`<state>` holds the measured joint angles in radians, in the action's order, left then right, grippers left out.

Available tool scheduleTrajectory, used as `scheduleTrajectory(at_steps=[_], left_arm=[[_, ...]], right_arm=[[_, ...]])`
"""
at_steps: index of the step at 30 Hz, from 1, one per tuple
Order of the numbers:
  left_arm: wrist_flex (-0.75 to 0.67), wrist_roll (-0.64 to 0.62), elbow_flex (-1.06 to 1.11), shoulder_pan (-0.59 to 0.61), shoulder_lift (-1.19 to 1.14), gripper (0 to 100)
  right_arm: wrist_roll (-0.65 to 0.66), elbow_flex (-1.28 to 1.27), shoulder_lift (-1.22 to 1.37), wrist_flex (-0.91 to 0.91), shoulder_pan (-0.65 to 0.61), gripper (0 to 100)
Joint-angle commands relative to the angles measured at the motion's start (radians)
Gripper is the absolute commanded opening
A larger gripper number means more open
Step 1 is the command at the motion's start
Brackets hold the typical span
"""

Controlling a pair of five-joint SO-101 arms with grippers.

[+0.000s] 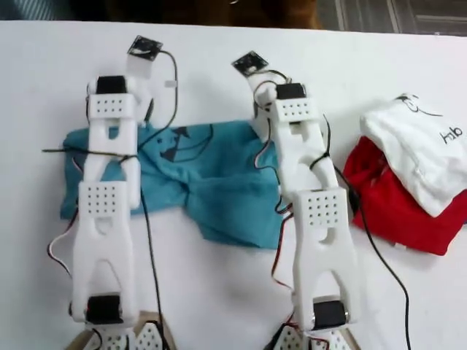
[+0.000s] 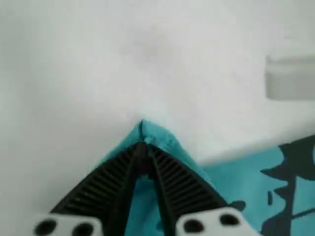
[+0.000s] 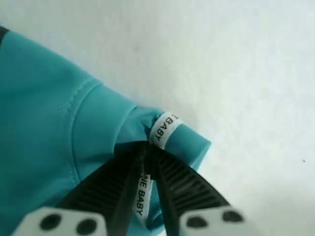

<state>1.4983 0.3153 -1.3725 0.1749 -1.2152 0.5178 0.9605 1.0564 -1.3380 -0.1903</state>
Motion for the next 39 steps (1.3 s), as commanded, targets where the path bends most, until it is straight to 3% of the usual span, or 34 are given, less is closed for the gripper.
scheduleTrajectory(at_steps=[1, 5, 15, 22, 30, 39], left_arm=[[0.123, 0.046, -0.125, -0.012, 0.021, 3], [0.241, 0.091, -0.239, 0.005, 0.020, 3], [0.292, 0.143, -0.257, 0.069, 0.035, 3], [0.292, 0.377, -0.002, 0.153, 0.173, 3], [0.292, 0.407, 0.409, 0.161, 0.494, 3], [0.290, 0.618, 0.760, 0.236, 0.767, 3]], right_arm=[[-0.003, 0.011, 0.007, 0.019, 0.008, 1.8], [-0.003, 0.011, 0.007, 0.019, 0.008, 1.8], [-0.003, 0.011, 0.007, 0.019, 0.008, 1.8], [-0.003, 0.011, 0.007, 0.021, 0.008, 1.8], [-0.003, 0.011, 0.008, 0.021, 0.008, 1.8], [-0.003, 0.011, 0.008, 0.021, 0.008, 1.8]])
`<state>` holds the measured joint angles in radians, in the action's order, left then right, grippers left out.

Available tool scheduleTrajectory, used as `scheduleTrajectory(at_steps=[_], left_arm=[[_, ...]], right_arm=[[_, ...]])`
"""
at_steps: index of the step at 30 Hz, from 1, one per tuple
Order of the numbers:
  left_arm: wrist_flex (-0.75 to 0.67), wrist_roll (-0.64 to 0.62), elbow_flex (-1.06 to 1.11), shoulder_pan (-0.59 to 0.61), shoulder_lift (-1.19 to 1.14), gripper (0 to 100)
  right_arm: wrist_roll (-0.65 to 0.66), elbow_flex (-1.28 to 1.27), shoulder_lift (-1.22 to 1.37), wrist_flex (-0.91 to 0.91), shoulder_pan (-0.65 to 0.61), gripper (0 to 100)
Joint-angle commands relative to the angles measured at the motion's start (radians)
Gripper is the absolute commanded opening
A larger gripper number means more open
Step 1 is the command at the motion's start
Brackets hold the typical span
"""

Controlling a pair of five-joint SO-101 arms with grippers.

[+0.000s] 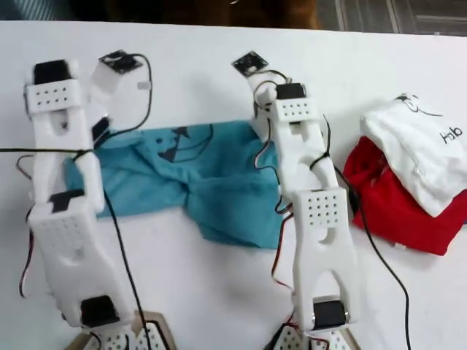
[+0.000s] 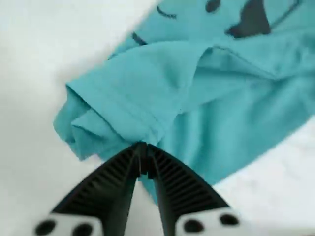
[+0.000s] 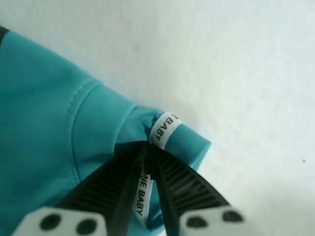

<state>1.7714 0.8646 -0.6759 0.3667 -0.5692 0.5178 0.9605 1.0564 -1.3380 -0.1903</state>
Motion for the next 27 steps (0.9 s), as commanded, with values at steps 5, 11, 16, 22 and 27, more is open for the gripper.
scheduleTrajectory(at_steps=[5, 11, 16, 22, 27], left_arm=[[0.017, 0.206, 0.225, 0.101, 0.235, 3], [0.018, 0.377, 0.450, 0.173, 0.400, 3], [0.018, 0.526, 0.639, 0.247, 0.560, 3], [0.015, 0.618, 0.733, 0.339, 0.667, 3], [0.014, 0.615, 0.716, 0.376, 0.677, 3]], right_arm=[[-0.003, 0.011, 0.008, 0.021, 0.008, 1.8], [-0.005, 0.011, 0.008, 0.021, 0.008, 1.8], [-0.005, 0.011, 0.008, 0.021, 0.008, 1.8], [-0.006, 0.011, 0.010, 0.021, 0.008, 1.8], [-0.006, 0.011, 0.010, 0.021, 0.008, 1.8]])
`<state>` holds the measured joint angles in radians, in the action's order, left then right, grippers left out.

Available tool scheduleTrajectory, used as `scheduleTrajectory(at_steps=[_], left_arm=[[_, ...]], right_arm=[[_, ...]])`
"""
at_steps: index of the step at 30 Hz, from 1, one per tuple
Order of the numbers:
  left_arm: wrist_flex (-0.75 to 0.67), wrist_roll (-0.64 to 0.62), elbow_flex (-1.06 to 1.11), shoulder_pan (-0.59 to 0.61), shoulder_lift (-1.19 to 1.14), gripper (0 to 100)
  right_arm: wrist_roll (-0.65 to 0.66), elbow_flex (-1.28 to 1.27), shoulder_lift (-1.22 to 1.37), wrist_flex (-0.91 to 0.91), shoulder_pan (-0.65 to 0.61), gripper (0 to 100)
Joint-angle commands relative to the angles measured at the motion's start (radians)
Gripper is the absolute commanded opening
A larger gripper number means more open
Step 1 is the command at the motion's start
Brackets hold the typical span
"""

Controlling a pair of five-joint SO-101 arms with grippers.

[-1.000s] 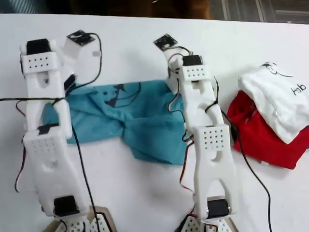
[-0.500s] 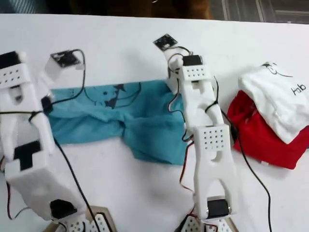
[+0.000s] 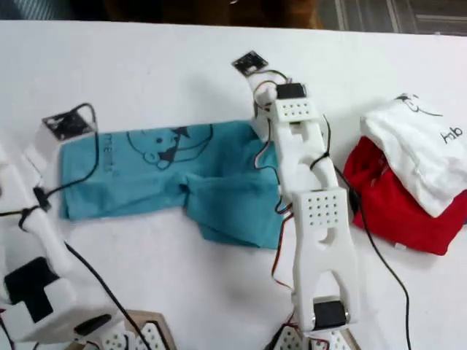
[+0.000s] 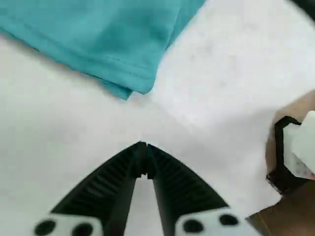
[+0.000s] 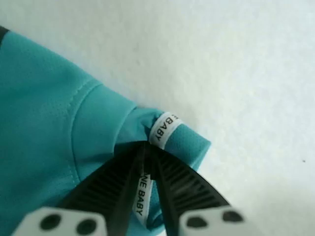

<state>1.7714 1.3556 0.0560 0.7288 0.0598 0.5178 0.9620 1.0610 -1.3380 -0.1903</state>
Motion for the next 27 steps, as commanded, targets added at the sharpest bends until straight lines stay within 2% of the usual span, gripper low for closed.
scheduleTrajectory(at_steps=[1, 6, 10, 14, 18, 21, 24, 27], left_arm=[[0.014, 0.087, -0.028, 0.002, 0.044, 3], [-0.049, -0.333, -0.077, -0.155, 0.041, 3], [-0.061, -0.434, -0.039, -0.282, 0.021, 3], [-0.138, -0.606, -0.030, -0.416, -0.069, 3], [-0.206, -0.614, -0.030, -0.477, -0.190, 3], [-0.215, -0.605, -0.038, -0.473, -0.278, 3], [-0.184, -0.535, -0.085, -0.456, -0.358, 3], [-0.123, -0.523, -0.145, -0.446, -0.439, 3]], right_arm=[[-0.006, 0.009, 0.005, 0.021, 0.008, 1.8], [-0.006, 0.009, 0.005, 0.021, 0.008, 1.8], [-0.006, 0.009, 0.005, 0.021, 0.008, 1.8], [-0.006, 0.009, 0.005, 0.021, 0.008, 1.8], [-0.002, 0.009, 0.005, 0.021, 0.008, 1.8], [-0.002, 0.009, 0.004, 0.021, 0.008, 1.8], [-0.002, 0.009, 0.004, 0.021, 0.008, 1.8], [-0.002, 0.011, 0.004, 0.021, 0.012, 1.8]])
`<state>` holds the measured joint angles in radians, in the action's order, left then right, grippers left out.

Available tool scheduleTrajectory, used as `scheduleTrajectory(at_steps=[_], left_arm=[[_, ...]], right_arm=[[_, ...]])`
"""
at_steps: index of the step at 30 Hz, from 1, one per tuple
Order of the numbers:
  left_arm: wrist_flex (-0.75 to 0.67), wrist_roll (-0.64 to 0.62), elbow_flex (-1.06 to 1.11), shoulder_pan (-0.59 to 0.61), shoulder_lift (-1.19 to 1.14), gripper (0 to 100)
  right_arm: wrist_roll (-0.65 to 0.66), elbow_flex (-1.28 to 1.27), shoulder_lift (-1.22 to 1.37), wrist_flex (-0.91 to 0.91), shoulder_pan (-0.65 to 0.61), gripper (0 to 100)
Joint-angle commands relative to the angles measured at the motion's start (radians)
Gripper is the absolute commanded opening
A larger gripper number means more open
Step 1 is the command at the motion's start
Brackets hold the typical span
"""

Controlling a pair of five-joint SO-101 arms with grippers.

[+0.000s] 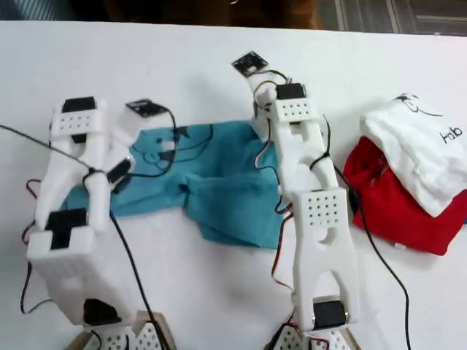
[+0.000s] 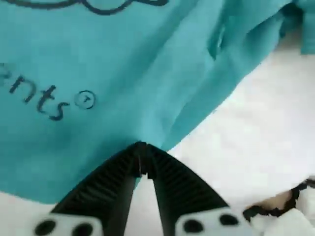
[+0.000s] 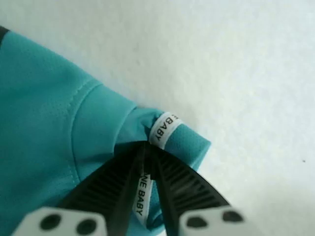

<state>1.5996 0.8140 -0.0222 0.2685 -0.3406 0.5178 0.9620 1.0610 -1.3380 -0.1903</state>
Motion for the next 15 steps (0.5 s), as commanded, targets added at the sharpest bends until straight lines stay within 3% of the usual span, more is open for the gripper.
scheduleTrajectory(at_steps=[1, 9, 15], left_arm=[[0.075, 0.021, -0.084, 0.015, -0.066, 3], [0.132, 0.023, -0.170, 0.117, -0.209, 3], [0.183, -0.031, -0.239, 0.178, -0.055, 3]], right_arm=[[-0.002, 0.011, 0.004, 0.021, 0.012, 1.8], [-0.002, 0.011, 0.004, 0.021, 0.015, 1.8], [-0.006, 0.011, -0.007, 0.002, 0.013, 1.8]])
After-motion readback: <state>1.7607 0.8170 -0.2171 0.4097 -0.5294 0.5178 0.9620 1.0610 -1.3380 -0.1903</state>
